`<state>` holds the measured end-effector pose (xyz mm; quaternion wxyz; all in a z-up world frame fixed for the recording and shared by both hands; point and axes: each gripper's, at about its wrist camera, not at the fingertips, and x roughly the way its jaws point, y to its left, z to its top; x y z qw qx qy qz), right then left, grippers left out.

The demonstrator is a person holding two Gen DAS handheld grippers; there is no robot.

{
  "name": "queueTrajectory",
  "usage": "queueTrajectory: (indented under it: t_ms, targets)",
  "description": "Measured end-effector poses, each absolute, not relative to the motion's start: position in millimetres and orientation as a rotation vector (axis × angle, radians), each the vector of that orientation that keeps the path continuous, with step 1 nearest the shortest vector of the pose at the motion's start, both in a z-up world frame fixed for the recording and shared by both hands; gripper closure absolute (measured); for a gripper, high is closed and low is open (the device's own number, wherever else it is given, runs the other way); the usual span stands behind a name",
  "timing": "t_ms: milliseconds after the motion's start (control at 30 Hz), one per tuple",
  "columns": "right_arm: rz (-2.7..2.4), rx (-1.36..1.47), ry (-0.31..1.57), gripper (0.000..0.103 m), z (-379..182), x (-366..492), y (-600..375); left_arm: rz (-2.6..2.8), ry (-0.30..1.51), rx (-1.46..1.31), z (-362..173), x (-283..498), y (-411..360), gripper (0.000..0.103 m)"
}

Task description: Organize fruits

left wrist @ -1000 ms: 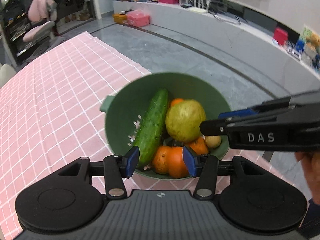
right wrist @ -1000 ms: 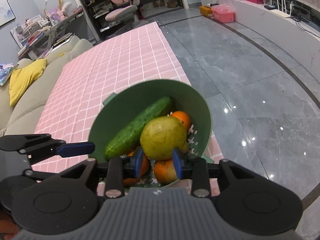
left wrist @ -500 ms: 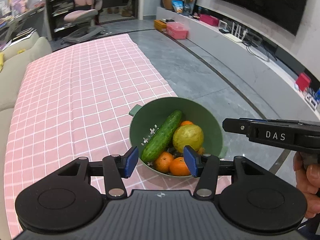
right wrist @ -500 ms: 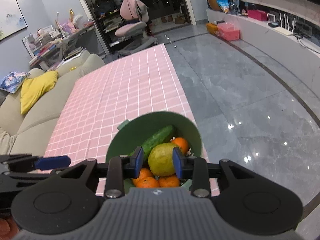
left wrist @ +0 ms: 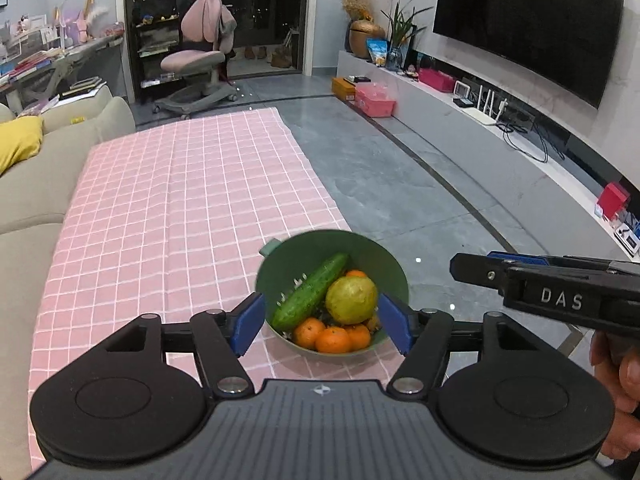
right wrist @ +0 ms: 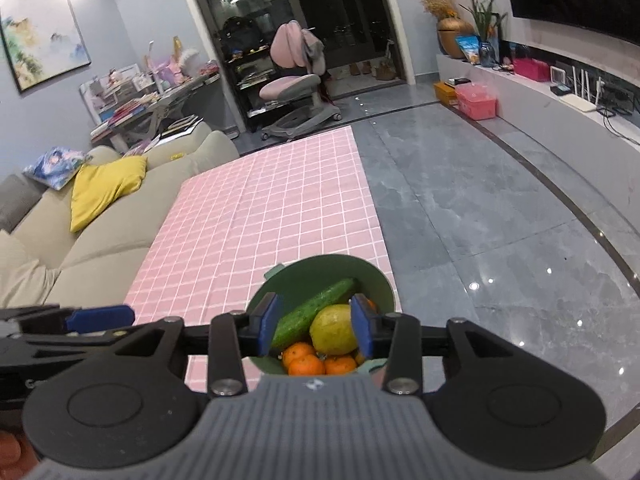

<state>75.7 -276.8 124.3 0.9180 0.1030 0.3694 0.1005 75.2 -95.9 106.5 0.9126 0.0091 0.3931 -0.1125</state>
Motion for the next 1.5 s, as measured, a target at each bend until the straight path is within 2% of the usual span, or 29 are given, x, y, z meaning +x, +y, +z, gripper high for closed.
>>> queueTrajectory:
  t_ms: [133,233,633,1500]
  targets:
    - [0.206,0.191,0.781,0.061,116.8,68.5,-276.6,-0.195,0.855,0.029,95.6,76.9,-105.1,0.016]
    - [0.210,0.174,0.808,0.059,108.8,66.7,-275.3,-0.160,0.864,0.022,87.1,74.5,-107.9,0.013]
    - [0.202,0.080,0.937,0.058,72.3,75.9,-269.5,-0.029,0.949,-0.050,54.4,73.9,-109.6,0.013]
    - [0.188,0.104,0.929,0.058,76.5,73.9,-276.0,-0.027,0.935,-0.003,65.0,74.5,-118.9,0.013]
